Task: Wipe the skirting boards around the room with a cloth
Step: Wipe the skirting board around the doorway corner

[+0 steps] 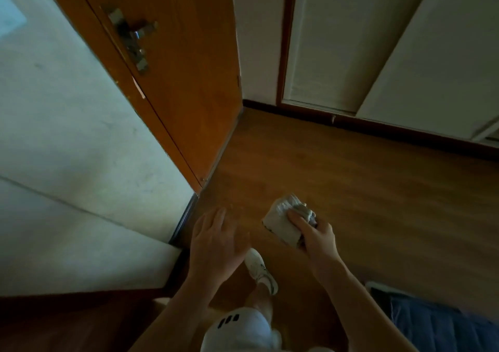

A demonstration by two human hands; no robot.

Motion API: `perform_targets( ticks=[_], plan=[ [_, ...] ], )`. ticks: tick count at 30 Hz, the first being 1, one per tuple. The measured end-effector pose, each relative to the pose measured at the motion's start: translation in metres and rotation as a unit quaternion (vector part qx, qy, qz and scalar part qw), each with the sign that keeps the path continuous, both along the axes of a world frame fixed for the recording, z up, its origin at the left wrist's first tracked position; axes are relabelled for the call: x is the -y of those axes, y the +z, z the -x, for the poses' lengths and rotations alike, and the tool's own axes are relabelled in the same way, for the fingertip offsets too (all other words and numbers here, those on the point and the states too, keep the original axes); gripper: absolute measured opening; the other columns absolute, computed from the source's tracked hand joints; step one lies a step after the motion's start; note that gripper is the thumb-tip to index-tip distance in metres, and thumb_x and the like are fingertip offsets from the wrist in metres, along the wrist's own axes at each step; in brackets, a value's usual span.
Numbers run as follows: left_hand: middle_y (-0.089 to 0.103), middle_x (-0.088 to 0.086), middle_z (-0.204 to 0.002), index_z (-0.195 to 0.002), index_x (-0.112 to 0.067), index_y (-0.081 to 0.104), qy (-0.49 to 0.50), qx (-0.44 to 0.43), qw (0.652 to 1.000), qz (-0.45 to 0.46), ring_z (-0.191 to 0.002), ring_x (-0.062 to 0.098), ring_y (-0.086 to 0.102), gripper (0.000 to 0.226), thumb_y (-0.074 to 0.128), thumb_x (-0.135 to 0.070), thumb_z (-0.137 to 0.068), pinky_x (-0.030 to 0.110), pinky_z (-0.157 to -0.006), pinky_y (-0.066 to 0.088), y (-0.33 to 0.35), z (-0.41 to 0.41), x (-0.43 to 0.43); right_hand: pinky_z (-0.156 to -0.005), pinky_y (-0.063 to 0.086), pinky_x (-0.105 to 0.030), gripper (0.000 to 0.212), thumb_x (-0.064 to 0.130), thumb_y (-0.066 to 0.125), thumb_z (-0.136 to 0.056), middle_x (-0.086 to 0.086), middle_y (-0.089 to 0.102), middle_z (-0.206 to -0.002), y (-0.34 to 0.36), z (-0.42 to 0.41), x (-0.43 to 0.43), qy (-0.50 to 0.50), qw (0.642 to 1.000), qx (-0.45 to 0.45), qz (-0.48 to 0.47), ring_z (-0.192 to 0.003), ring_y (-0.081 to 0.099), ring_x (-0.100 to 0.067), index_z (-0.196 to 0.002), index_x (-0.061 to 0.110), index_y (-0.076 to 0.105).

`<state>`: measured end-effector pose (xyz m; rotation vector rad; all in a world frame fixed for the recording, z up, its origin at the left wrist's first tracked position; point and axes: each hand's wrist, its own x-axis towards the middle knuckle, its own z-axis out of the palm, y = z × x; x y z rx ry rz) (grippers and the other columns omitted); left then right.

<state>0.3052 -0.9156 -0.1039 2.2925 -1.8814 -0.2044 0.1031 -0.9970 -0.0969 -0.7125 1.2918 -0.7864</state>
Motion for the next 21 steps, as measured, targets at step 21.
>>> perform_targets(
  ticks=[21],
  plan=[
    [0.068,0.014,-0.119,-0.12,-0.01,0.068,0.292,-0.037,0.955,-0.046,-0.111,0.034,0.066,0.067,0.092,-0.038,-0.064,0.052,-0.093,0.052,0.014,-0.06,0.151,-0.061,0.059,-0.036,0.019,0.028,0.077,-0.082,-0.008,0.076,-0.087,-0.019,-0.156,0.248,0.318,0.947,-0.009,0.045,-0.079,0.074,-0.025,-0.096,0.016,0.077]
  ],
)
